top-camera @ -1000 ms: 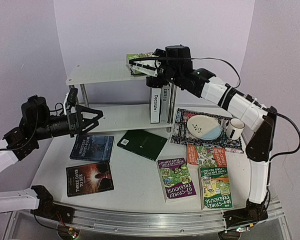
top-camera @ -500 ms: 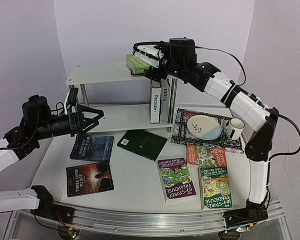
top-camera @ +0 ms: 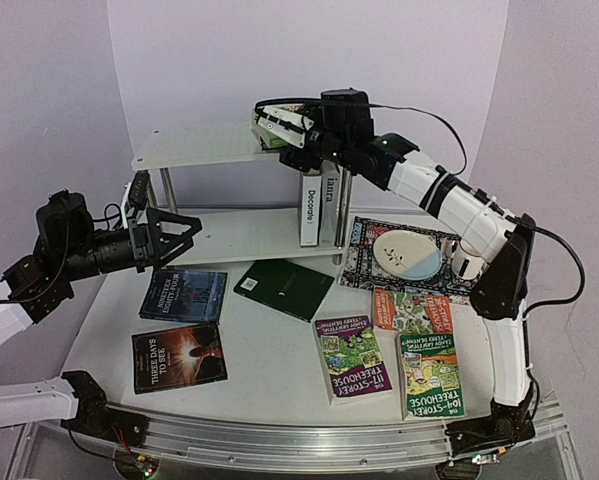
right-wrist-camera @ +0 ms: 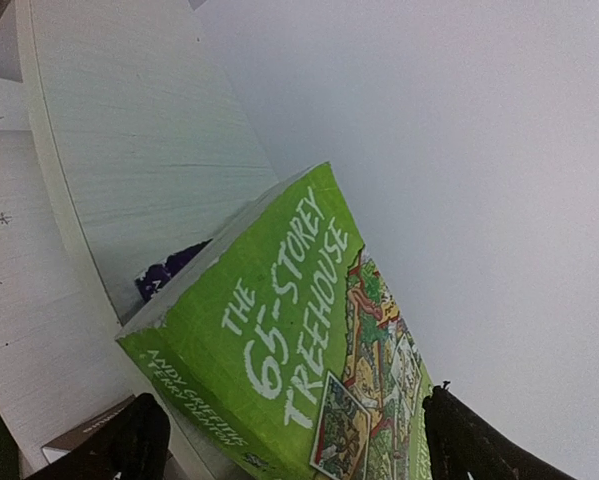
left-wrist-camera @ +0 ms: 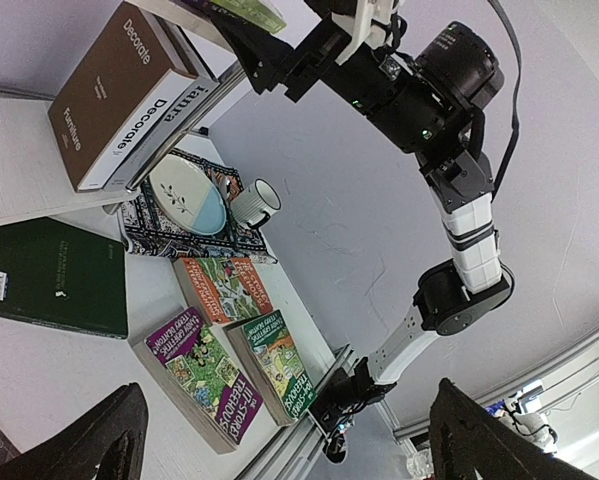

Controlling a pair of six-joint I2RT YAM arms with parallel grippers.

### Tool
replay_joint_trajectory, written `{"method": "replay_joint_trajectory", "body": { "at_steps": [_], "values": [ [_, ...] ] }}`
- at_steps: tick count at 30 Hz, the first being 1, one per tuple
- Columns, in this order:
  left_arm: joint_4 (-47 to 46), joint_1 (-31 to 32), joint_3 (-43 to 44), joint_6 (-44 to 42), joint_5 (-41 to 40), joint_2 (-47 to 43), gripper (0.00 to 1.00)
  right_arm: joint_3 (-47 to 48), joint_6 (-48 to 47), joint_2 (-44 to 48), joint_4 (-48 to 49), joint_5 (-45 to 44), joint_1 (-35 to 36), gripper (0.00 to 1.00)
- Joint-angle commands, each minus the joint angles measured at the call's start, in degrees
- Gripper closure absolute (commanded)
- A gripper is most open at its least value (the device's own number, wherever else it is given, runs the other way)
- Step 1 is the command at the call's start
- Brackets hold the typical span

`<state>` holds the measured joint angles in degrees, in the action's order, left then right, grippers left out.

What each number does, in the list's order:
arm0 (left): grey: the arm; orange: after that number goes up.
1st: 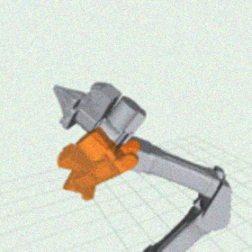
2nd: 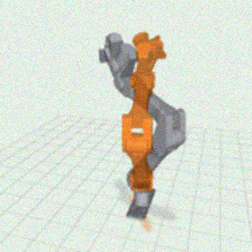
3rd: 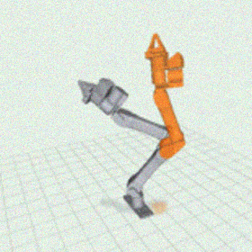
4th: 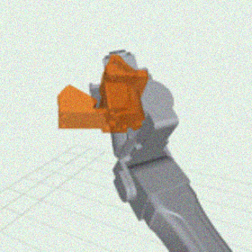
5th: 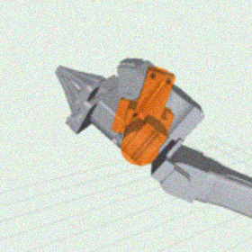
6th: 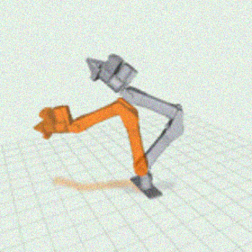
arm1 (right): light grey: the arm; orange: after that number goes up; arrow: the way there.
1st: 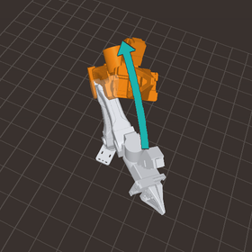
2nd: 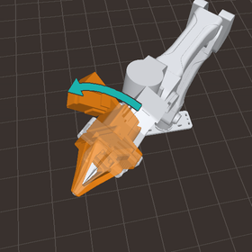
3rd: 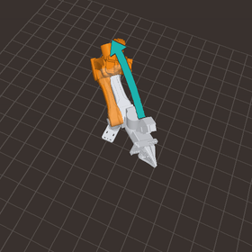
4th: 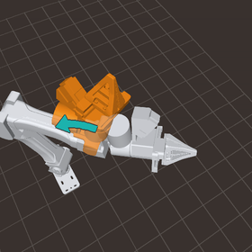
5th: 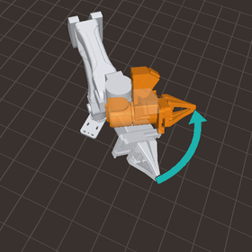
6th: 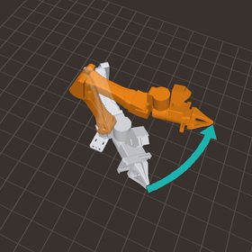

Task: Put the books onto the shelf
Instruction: Adjust the book at the book pile on the shelf.

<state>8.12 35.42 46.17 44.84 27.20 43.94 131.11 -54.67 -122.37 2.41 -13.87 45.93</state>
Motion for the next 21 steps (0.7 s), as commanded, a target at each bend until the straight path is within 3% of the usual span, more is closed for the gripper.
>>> {"method": "replay_joint_trajectory", "body": {
  "at_steps": [1, 21],
  "values": [
    [0.06, -0.11, 0.28, -0.66, -0.19, 0.0, 0.01, 4.22, 1.53, -0.68, 2.49, -0.24, -0.17, 0.17],
    [0.15, -0.17, -0.22, -1.51, -0.13, 1.19, 0.01, 7.48, 3.89, -4.99, 4.02, 2.39, -0.38, 0.48]
  ]
}}
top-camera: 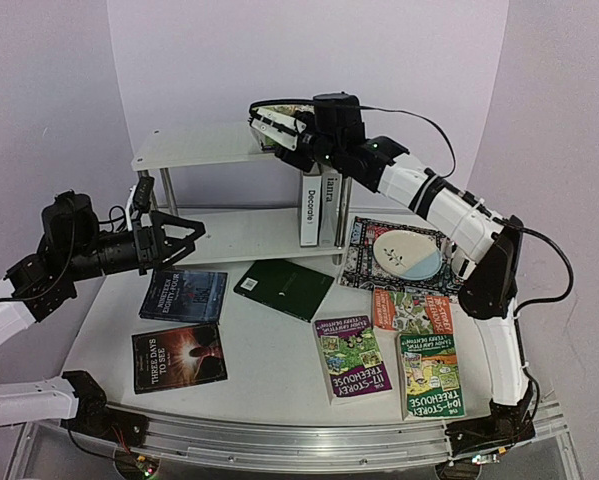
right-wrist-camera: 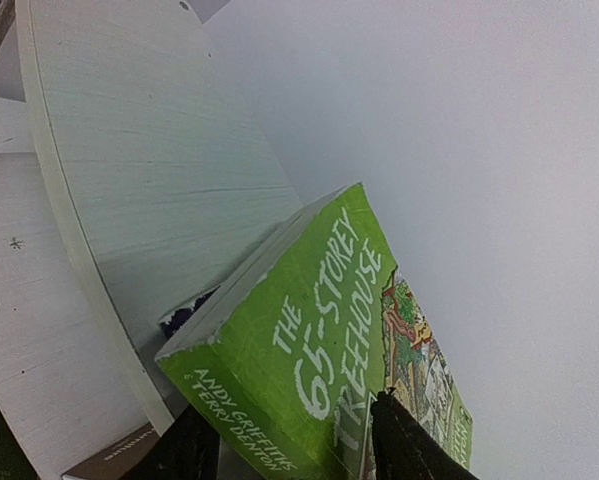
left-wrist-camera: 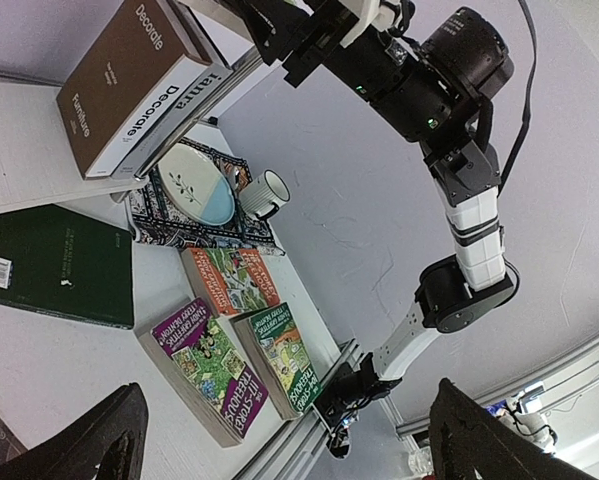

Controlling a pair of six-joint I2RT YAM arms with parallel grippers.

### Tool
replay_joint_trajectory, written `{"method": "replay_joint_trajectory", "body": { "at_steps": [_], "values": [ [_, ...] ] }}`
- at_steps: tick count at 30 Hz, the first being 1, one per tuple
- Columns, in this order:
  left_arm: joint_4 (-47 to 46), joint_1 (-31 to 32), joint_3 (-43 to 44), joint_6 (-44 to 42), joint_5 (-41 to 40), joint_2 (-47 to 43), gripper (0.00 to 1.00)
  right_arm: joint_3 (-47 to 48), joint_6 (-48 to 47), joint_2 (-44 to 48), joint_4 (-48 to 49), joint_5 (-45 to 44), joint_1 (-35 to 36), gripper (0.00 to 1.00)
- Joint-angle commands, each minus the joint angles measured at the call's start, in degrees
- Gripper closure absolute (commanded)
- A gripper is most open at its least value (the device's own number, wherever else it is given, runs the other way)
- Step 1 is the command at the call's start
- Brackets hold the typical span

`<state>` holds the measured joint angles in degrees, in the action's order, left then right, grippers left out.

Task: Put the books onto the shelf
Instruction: Adjust the book at the book pile on the shelf.

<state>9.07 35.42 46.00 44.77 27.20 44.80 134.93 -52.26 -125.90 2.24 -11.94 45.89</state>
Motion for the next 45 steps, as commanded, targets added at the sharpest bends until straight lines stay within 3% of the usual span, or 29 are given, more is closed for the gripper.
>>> {"method": "replay_joint_trajectory", "body": {
  "at_steps": [1, 10, 18, 30, 38, 45],
  "values": [
    [-0.77, -0.17, -0.1, -1.5, -0.13, 0.39, 0.01, 3.93, 1.47, -1.71, 4.29, 0.49, -0.39, 0.48],
    [-0.8, -0.18, 0.19, -2.08, 0.04, 1.52, 0.01, 6.22, 3.16, -3.79, 5.28, 0.24, -1.05, 0.47],
    [-0.69, -0.16, 1.33, -2.95, -1.56, 1.86, 0.01, 0.21, 6.51, 1.24, 5.34, 3.29, -1.06, 0.02],
    [1.61, -0.16, 14.64, -11.05, -11.45, 10.34, 0.03, -23.52, 12.18, 20.32, 6.89, 8.12, -1.06, 0.02],
    [3.59, -0.12, 27.81, -19.64, -17.47, 22.61, 0.1, -39.59, 25.02, 34.73, 6.27, 5.37, -1.28, 0.02],
    [3.52, -0.17, 38.1, -29.31, -23.8, 31.34, 0.1, -36.86, 38.02, 36.91, -7.95, 8.75, -5.35, 0.03]
  ]
}}
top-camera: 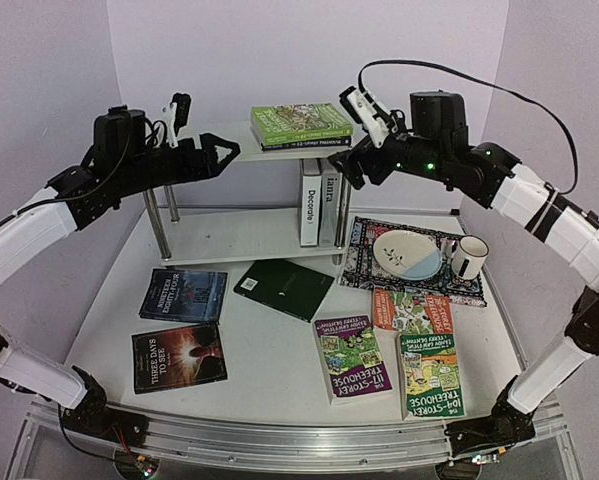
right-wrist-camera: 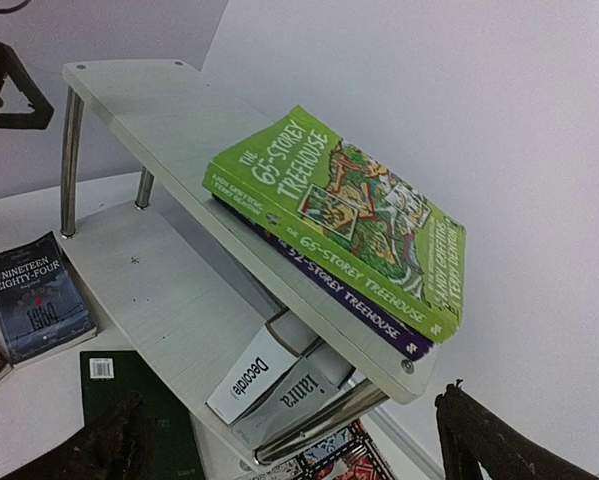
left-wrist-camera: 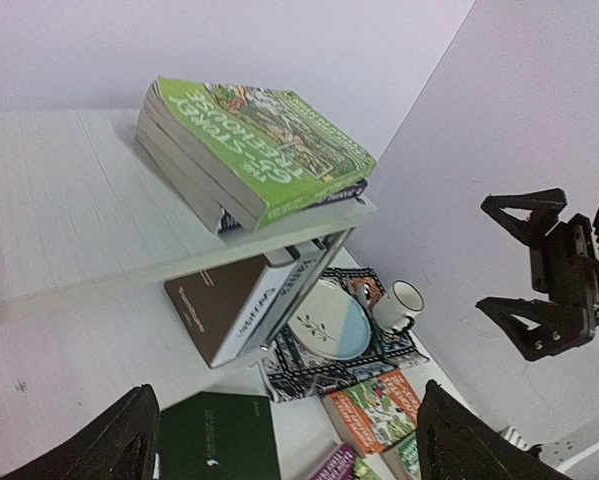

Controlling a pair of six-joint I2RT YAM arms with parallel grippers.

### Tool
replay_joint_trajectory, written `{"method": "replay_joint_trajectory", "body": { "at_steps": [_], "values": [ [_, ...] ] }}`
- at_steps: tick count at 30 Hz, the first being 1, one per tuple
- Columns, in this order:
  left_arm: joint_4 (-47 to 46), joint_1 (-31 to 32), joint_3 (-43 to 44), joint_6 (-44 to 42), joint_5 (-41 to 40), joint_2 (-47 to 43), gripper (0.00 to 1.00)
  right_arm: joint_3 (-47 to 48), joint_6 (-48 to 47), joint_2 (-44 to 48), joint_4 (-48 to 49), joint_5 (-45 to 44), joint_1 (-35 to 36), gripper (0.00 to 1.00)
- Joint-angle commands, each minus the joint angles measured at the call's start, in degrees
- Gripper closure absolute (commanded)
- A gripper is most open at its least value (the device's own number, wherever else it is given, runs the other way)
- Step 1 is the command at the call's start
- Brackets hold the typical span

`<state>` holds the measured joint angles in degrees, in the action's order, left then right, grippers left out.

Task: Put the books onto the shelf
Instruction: Adjust the book at the book pile on the shelf, then adjust the book pile on the shelf.

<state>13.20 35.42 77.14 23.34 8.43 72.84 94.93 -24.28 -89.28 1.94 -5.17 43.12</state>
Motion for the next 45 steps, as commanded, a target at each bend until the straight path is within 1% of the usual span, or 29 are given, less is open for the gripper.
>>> {"method": "replay_joint_trajectory", "body": {
  "at_steps": [1, 3, 8, 13, 16, 21, 24, 28, 30, 35, 42, 44, 45],
  "values": [
    [-0.6, -0.17, 8.06, -9.19, -5.39, 4.56, 0.09, 3.82, 11.46, -0.09, -8.4, 2.91, -3.03, 0.03],
    [-0.59, -0.18, 10.23, -11.01, -5.65, 6.45, 0.09, 5.34, 14.56, -1.35, -9.69, 5.06, -4.75, 0.02],
    [-0.55, -0.15, 14.64, -13.7, -5.44, 10.76, 0.1, 12.47, 23.35, -6.44, -11.26, 14.56, -9.55, 0.03],
    [-0.49, -0.33, 18.88, -15.68, -4.58, 14.94, 0.1, 21.63, 32.51, -14.34, -10.5, 27.81, -15.24, 0.16],
    [-0.5, -0.47, 21.34, -16.21, -4.27, 17.5, 0.11, 26.05, 37.09, -18.66, -8.62, 32.28, -17.8, 0.22],
    [-0.46, -0.88, 25.06, -17.83, -3.77, 21.32, 0.13, 30.41, 40.71, -22.41, -5.5, 33.88, -19.7, 0.27],
    [-0.51, -0.93, 26.97, -19.52, -2.5, 23.45, 0.21, 32.89, 42.18, -24.62, -5.24, 35.59, -20.37, 0.32],
    [-0.45, -1.02, 28.77, -21.31, -2.93, 25.42, 0.27, 34.56, 42.52, -26.26, -4.64, 37.23, -20.47, 0.38],
    [-0.49, -1.04, 29.6, -22.22, -3.2, 26.07, 0.32, 35.09, 43.17, -26.97, -4.17, 38.02, -20.5, 0.41],
    [0.12, -1.18, 31.48, -23.23, -3.89, 27.81, 0.37, 35.64, 43.87, -27.96, -3.85, 38.74, -20.51, 0.43],
    [0.79, -1.68, 32.47, -23.25, -3.99, 28.93, 0.45, 35.91, 44.45, -28.82, -3.45, 38.31, -20.5, 0.43],
    [0.89, -1.78, 32.55, -23.25, -3.67, 28.94, 0.46, 36.15, 44.69, -29.08, -3.36, 38.13, -20.49, 0.44],
    [0.99, -1.82, 32.55, -23.25, -3.25, 28.94, 0.44, 36.23, 44.79, -29.23, -3.29, 37.92, -20.52, 0.44]
  ]
}}
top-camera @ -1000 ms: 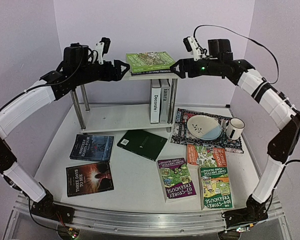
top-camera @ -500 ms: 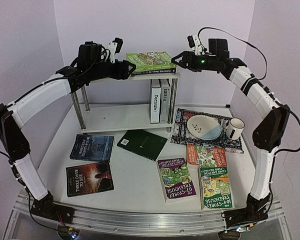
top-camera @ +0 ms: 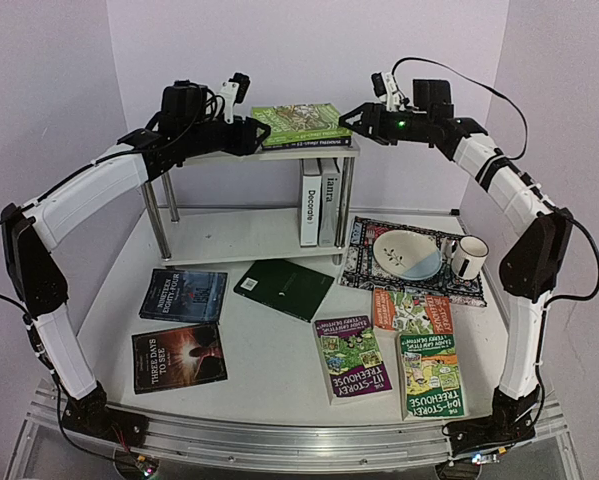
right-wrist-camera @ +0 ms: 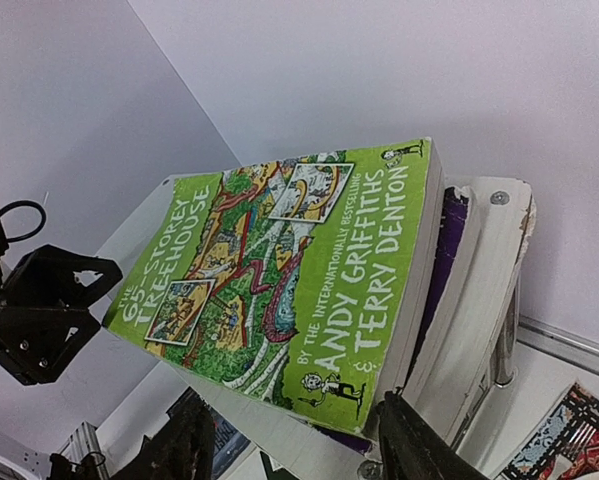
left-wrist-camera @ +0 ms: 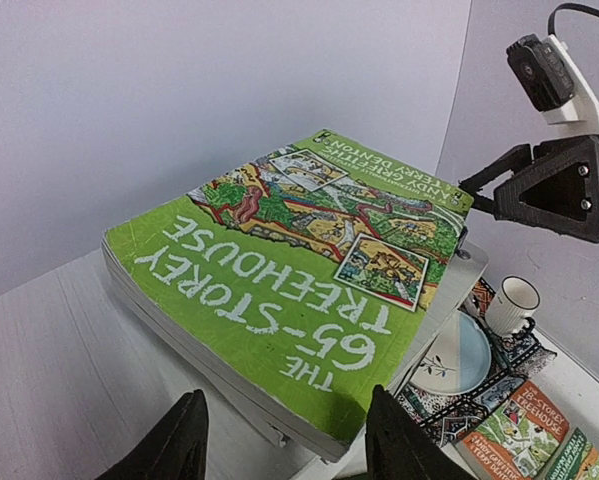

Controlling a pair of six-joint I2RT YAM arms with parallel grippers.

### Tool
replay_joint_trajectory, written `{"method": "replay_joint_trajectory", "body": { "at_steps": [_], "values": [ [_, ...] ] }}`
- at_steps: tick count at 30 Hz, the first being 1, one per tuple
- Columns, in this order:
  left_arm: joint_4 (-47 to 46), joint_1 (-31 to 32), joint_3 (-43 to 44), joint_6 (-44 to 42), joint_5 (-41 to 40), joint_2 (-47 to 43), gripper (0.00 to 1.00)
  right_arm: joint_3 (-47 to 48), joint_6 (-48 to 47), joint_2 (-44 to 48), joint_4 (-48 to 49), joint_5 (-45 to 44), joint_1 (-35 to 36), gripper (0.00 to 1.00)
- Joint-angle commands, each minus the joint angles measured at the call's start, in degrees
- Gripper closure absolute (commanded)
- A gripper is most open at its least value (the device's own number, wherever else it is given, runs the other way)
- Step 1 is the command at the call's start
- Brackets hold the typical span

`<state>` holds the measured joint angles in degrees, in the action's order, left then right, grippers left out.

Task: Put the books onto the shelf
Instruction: Adjust the book pile on the shelf.

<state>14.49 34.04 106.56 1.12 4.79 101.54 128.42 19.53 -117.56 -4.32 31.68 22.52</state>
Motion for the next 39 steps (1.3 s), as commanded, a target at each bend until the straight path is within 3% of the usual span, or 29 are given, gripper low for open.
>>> {"method": "replay_joint_trajectory", "body": {
  "at_steps": [1, 4, 6, 14, 22, 39],
  "values": [
    [-0.21, -0.46, 3.09, -1.03, 0.93, 0.18, 0.41, 2.79, 0.99, -1.06, 3.0, 0.82, 0.1, 0.44],
    [-0.03, -0.44, 2.51, -2.52, 3.05, -0.28, 0.27, 2.88, 1.13, -1.33, 2.98, 0.61, 0.12, 0.44],
    [0.1, -0.47, 2.19, -3.17, 3.48, -0.54, 0.24, 2.96, 1.24, -1.54, 3.15, 0.91, 0.06, 0.44],
    [0.62, -0.52, 2.11, -6.64, -0.88, 0.64, 0.24, 2.8, 1.57, -1.71, 3.74, 1.19, 0.11, 0.44],
    [0.63, -0.56, 3.12, -8.65, -1.73, 1.8, 0.38, 2.85, 2.35, -1.88, 4.79, 1.54, 0.08, 0.47],
    [0.62, -0.56, 5.48, -8.7, -1.81, 3.75, 0.54, -0.51, 1.65, 0.63, 5.97, 1.99, 0.06, 0.51]
  ]
}}
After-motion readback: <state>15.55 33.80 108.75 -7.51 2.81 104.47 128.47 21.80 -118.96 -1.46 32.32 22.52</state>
